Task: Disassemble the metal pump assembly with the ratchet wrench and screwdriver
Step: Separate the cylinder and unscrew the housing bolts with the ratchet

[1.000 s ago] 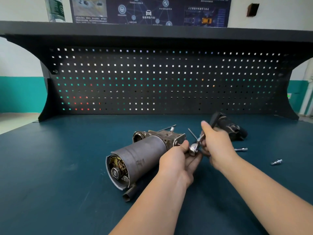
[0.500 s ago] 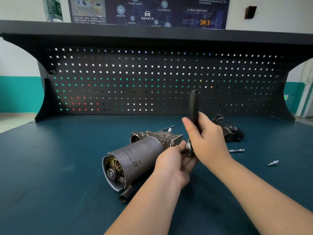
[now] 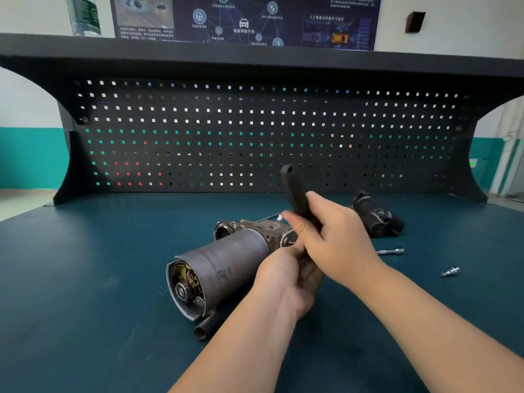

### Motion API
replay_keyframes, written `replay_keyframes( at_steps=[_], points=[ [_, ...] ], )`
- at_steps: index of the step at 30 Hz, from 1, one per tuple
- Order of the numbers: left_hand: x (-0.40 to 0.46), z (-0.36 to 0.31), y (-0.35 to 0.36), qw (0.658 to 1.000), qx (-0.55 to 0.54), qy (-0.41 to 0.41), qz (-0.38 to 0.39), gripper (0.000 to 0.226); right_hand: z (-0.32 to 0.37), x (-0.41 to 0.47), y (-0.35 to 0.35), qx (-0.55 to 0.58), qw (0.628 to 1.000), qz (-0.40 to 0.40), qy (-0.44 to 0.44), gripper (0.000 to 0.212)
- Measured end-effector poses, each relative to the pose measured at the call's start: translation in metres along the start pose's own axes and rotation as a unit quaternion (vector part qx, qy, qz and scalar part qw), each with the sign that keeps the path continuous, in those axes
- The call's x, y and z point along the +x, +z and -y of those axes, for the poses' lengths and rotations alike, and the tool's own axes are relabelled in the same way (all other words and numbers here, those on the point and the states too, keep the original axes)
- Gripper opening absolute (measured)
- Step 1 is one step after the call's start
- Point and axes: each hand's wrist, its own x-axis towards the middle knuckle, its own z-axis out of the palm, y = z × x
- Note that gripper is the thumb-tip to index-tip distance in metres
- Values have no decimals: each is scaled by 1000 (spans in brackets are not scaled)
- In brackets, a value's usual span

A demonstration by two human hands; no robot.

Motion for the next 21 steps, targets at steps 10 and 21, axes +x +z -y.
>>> replay_keyframes(
  at_steps=[10, 21],
  points=[
    [1, 2, 1, 1000, 15, 13, -15, 13, -27, -3, 12, 312, 770, -126, 542, 32],
    [-4, -2, 3, 1000, 12, 7, -8, 22, 0, -2, -1, 44, 999, 14, -1, 29]
  ],
)
